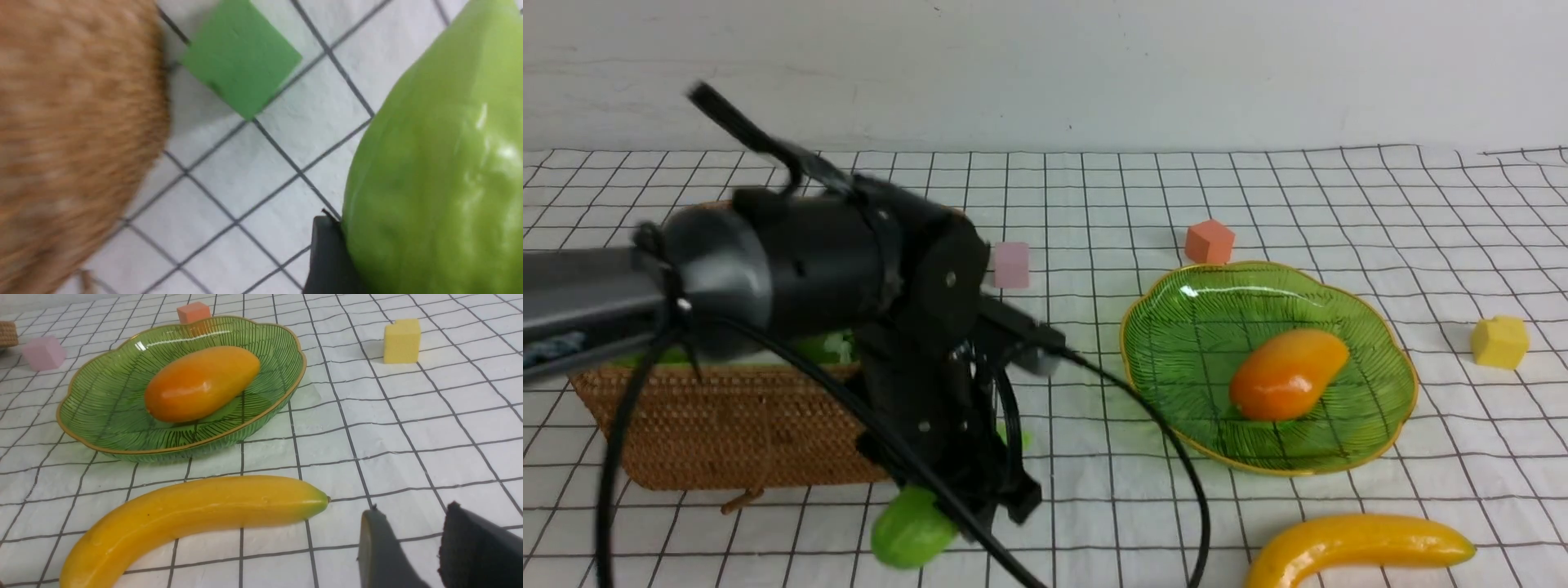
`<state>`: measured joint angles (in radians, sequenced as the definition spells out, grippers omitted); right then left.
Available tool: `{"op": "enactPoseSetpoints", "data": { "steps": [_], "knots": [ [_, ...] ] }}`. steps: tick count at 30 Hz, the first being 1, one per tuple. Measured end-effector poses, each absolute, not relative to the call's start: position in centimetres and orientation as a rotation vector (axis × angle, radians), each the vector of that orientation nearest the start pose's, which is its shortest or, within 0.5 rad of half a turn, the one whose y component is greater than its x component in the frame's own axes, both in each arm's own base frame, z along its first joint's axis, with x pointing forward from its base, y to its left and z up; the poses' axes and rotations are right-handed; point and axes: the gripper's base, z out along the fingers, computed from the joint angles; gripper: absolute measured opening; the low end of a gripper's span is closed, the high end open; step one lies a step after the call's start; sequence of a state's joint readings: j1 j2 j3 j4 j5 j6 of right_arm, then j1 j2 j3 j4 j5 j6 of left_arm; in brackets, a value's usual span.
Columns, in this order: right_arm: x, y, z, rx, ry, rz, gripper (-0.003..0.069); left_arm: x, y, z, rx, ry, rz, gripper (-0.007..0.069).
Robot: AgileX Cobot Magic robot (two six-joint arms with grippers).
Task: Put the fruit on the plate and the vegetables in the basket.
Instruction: Take a chayote with your left arm and place it on the basket on the left, then use the left arm to grab a carrot and put it into the left basket
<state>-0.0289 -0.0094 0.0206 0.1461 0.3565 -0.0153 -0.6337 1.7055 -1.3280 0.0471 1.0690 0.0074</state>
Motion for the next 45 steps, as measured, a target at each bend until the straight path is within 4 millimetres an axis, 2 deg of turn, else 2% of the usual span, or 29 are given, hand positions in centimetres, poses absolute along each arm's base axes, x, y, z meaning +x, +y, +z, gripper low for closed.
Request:
{"op": "enactPoseSetpoints", "data": {
  "steps": [3, 5, 6, 7, 10, 12, 17, 18, 20, 21, 22, 24, 28, 30, 31, 32, 33, 34, 37, 38, 40, 42, 45],
  "knots": [
    [5.3, 0.3, 17.5, 0.104, 1.846, 0.112, 0.0245, 28.0, -17.3, 32.0, 0.792, 2.604, 0.046, 0.0425],
    [5.3, 0.3, 17.5, 0.104, 1.846, 0.112, 0.0245, 28.5, -14.4, 35.5, 0.594, 2.503, 0.107, 0.0425],
    [5.3, 0.3, 17.5, 0.104, 1.846, 0.112, 0.0245, 28.9, -12.3, 37.1, 0.442, 2.444, 0.152, 0.0425],
    [5.3, 0.3, 17.5, 0.104, 1.846, 0.112, 0.0245, 29.2, -10.8, 37.9, 0.337, 2.411, 0.174, 0.0425],
    [5.3, 0.3, 17.5, 0.104, 1.846, 0.112, 0.0245, 30.2, -8.5, 38.3, 0.168, 2.379, 0.207, 0.0425],
    [5.3, 0.3, 17.5, 0.104, 1.846, 0.112, 0.0245, 31.1, -7.7, 37.4, 0.111, 2.399, 0.227, 0.0425],
    [5.3, 0.3, 17.5, 0.104, 1.846, 0.112, 0.0245, 33.6, -8.3, 33.9, 0.126, 2.467, 0.256, 0.0426],
    [5.3, 0.3, 17.5, 0.104, 1.846, 0.112, 0.0245, 33.7, -8.4, 33.7, 0.128, 2.468, 0.256, 0.0428],
    [5.3, 0.3, 17.5, 0.104, 1.846, 0.112, 0.0245, 34.6, -8.7, 32.6, 0.14, 2.479, 0.254, 0.0484],
    [5.3, 0.3, 17.5, 0.104, 1.846, 0.112, 0.0245, 34.9, -8.9, 31.9, 0.137, 2.495, 0.255, 0.0573],
    [5.3, 0.3, 17.5, 0.104, 1.846, 0.112, 0.0245, 35.0, -8.9, 31.7, 0.134, 2.504, 0.255, 0.0616],
    [5.3, 0.3, 17.5, 0.104, 1.846, 0.112, 0.0245, 34.9, -8.9, 31.6, 0.124, 2.52, 0.253, 0.0658],
    [5.3, 0.3, 17.5, 0.104, 1.846, 0.112, 0.0245, 33.5, -9.1, 32.6, 0.158, 2.555, 0.221, 0.0668],
    [5.3, 0.3, 17.5, 0.104, 1.846, 0.112, 0.0245, 31.1, -10.3, 34.0, 0.303, 2.556, 0.143, 0.0661],
    [5.3, 0.3, 17.5, 0.104, 1.846, 0.112, 0.0245, 30.8, -10.5, 34.1, 0.305, 2.556, 0.128, 0.0661],
    [5.3, 0.3, 17.5, 0.104, 1.846, 0.112, 0.0245, 30.0, -11.0, 34.4, 0.378, 2.55, 0.098, 0.0656],
    [5.3, 0.3, 17.5, 0.104, 1.846, 0.112, 0.0245, 27.1, -12.8, 34.0, 0.596, 2.546, -0.019, 0.064],
    [5.3, 0.3, 17.5, 0.104, 1.846, 0.112, 0.0245, 25.9, -13.6, 33.9, 0.713, 2.53, -0.05, 0.0629],
    [5.3, 0.3, 17.5, 0.104, 1.846, 0.112, 0.0245, 21.6, -16.2, 30.4, 1.188, 2.509, -0.19, 0.0583],
    [5.3, 0.3, 17.5, 0.104, 1.846, 0.112, 0.0245, 20.1, -17.0, 28.6, 1.416, 2.461, -0.206, 0.0562],
    [5.3, 0.3, 17.5, 0.104, 1.846, 0.112, 0.0245, 18.3, -18.0, 26.3, 1.697, 2.373, -0.222, 0.0538],
    [5.3, 0.3, 17.5, 0.104, 1.846, 0.112, 0.0245, 17.4, -18.9, 24.5, 1.89, 2.26, -0.218, 0.052],
    [5.3, 0.3, 17.5, 0.104, 1.846, 0.112, 0.0245, 17.7, -20.2, 23.2, 1.936, 2.17, -0.209, 0.0512]
  ]
}}
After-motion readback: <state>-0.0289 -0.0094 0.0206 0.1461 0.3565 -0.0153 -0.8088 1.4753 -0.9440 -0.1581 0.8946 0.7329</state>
